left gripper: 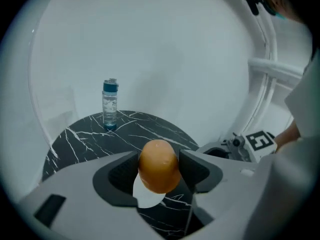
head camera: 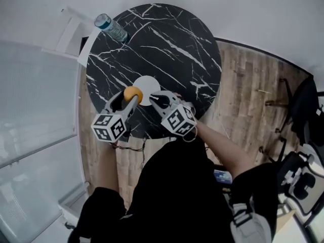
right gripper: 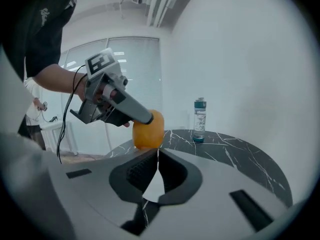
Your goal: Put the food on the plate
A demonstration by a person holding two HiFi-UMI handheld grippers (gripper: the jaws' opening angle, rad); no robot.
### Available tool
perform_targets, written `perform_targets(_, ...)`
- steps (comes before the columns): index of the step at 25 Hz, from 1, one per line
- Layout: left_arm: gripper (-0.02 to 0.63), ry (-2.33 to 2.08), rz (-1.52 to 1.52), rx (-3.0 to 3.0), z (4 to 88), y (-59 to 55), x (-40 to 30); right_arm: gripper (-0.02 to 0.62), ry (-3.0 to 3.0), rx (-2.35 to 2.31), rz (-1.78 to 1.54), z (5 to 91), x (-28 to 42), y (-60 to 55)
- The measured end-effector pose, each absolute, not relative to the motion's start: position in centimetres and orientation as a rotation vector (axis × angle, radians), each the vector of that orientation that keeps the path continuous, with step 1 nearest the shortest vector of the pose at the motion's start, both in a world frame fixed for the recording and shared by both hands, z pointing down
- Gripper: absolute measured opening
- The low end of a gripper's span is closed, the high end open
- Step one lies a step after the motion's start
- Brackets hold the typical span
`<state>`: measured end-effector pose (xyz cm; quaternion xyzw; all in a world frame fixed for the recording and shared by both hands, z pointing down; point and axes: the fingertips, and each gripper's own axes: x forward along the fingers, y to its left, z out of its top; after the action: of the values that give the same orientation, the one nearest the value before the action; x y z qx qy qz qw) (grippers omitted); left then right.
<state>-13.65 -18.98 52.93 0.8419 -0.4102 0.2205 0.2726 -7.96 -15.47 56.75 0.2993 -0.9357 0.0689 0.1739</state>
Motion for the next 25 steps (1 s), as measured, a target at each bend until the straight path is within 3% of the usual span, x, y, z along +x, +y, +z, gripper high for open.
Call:
perform_targets(1,0.252,-1.122,0.660,2.286,53.0,-19.0,-13.7,0.000,-2.659,0.865,0.237,56.6,-7.5,-15.7)
perform_targets(25,0.253,-1.184,1.488,2.385,63.8,-21.4,-12.3,-0.003,-2.555,0.915,0.533,62.4,-4.2,-19.8)
